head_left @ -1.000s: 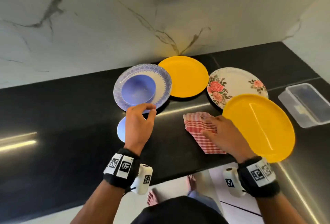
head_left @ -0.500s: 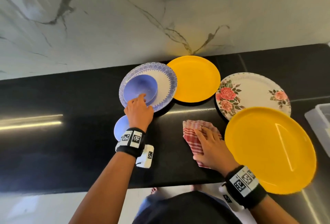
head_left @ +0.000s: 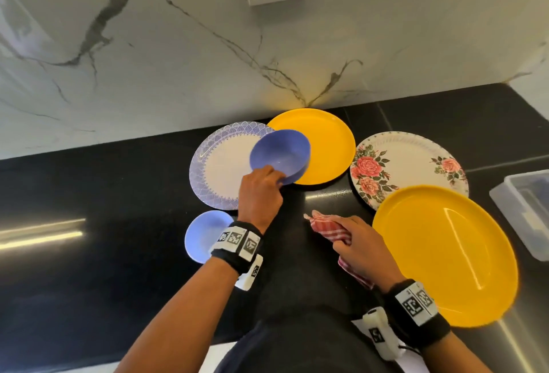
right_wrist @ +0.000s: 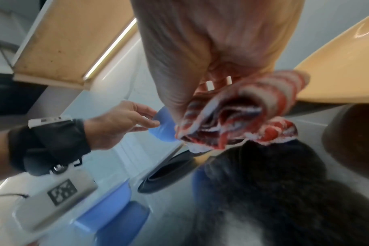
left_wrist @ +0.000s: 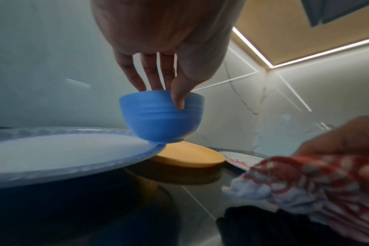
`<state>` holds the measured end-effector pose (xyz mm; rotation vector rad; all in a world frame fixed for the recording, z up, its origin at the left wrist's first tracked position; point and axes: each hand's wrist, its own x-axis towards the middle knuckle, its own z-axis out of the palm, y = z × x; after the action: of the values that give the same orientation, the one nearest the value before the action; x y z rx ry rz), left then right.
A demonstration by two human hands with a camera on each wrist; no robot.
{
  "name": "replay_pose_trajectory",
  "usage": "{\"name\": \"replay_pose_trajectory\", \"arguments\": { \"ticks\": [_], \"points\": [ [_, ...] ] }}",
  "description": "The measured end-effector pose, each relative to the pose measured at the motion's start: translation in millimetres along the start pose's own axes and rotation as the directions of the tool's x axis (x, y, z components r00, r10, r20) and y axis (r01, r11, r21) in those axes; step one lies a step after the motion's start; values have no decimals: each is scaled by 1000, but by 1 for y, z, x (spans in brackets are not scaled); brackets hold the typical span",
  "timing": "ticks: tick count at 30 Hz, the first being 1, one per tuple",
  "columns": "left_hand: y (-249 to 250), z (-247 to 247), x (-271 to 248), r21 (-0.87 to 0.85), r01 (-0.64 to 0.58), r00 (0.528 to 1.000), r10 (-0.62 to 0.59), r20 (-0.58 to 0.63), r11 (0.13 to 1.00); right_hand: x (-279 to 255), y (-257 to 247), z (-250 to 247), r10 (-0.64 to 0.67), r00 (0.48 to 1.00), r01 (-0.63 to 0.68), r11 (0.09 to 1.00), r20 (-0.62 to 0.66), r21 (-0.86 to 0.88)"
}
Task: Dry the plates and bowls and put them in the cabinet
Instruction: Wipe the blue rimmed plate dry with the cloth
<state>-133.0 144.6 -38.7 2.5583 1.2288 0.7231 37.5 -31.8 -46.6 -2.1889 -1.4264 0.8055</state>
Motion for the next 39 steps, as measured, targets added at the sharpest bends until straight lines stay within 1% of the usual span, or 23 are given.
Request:
{"name": "replay_pose_trajectory", "arguments": {
  "ticks": [3, 7, 12, 16, 18, 19, 20, 21, 22, 23, 24, 25, 27, 28, 29, 30, 31, 32, 34, 36, 37, 38, 39],
  "points": [
    [19, 13, 19, -11, -120, 993, 120, 18, 993, -6, -3, -7, 37, 998, -35, 998, -43, 49],
    [38, 32, 40, -15, -220, 971, 220, 89, 975, -18, -6, -11, 59, 995, -51, 993, -79, 103],
    [43, 51, 56, 13, -226, 949, 217, 229, 974, -27, -2, -15, 140, 985, -115, 969, -104, 218],
    [35, 55, 58, -6, -218, 921, 208, 329, 976, -25, -2, -19, 169, 977, -125, 947, -127, 296],
    [28, 53, 57, -74, -187, 925, 201, 321, 980, -23, -5, -21, 178, 976, -126, 933, -128, 336],
    [23, 50, 56, -121, -154, 939, 184, 290, 981, -22, -6, -22, 180, 976, -128, 929, -121, 348],
    [16, 45, 55, -158, -101, 961, 138, 239, 982, -20, -7, -22, 180, 978, -133, 927, -105, 351],
    [7, 39, 54, -186, -29, 982, 62, 177, 982, -18, -9, -22, 178, 980, -136, 925, -87, 355],
    [-4, 32, 53, -200, 72, 991, -47, 126, 977, -16, -10, -21, 170, 983, -134, 923, -68, 361],
    [-17, 24, 52, -204, 192, 980, -177, 89, 960, -13, -12, -20, 162, 986, -134, 921, -45, 365],
    [-32, 15, 50, -199, 325, 946, -319, 61, 925, -10, -15, -20, 153, 988, -133, 916, -23, 378],
    [-48, 7, 47, -193, 465, 884, -464, 50, 864, -7, -19, -19, 153, 988, -140, 908, 0, 395],
    [-78, -6, 42, -160, 700, 712, -697, 85, 696, -2, -27, -19, 161, 986, -160, 885, 36, 436],
    [-93, -11, 38, -149, 783, 620, -776, 112, 604, 1, -32, -18, 166, 985, -171, 872, 52, 459],
    [-105, -16, 37, -148, 837, 545, -826, 142, 527, 4, -37, -17, 171, 983, -183, 856, 69, 483],
    [-118, -20, 34, -154, 871, 489, -855, 174, 467, 7, -42, -16, 172, 981, -194, 840, 90, 507],
    [-129, -21, 34, -161, 889, 456, -865, 211, 429, 10, -47, -15, 173, 979, -204, 824, 108, 528],
    [-137, -22, 34, -166, 897, 441, -862, 250, 411, 13, -50, -14, 168, 978, -207, 807, 122, 553],
    [-149, -25, 34, -159, 904, 427, -850, 309, 396, 21, -57, -12, 153, 977, -212, 782, 150, 586],
    [-160, -25, 38, -163, 911, 412, -850, 329, 379, 29, -64, -11, 135, 976, -214, 767, 173, 605],
    [-168, -22, 39, -155, 918, 397, -855, 333, 365, 34, -68, -11, 131, 975, -215, 764, 181, 608],
    [-185, -13, 41, -153, 922, 387, -856, 343, 355, 38, -71, -11, 126, 974, -215, 761, 186, 612],
    [-198, -6, 41, -159, 922, 386, -854, 348, 352, 41, -74, -11, 118, 975, -213, 756, 191, 619]
  ]
}}
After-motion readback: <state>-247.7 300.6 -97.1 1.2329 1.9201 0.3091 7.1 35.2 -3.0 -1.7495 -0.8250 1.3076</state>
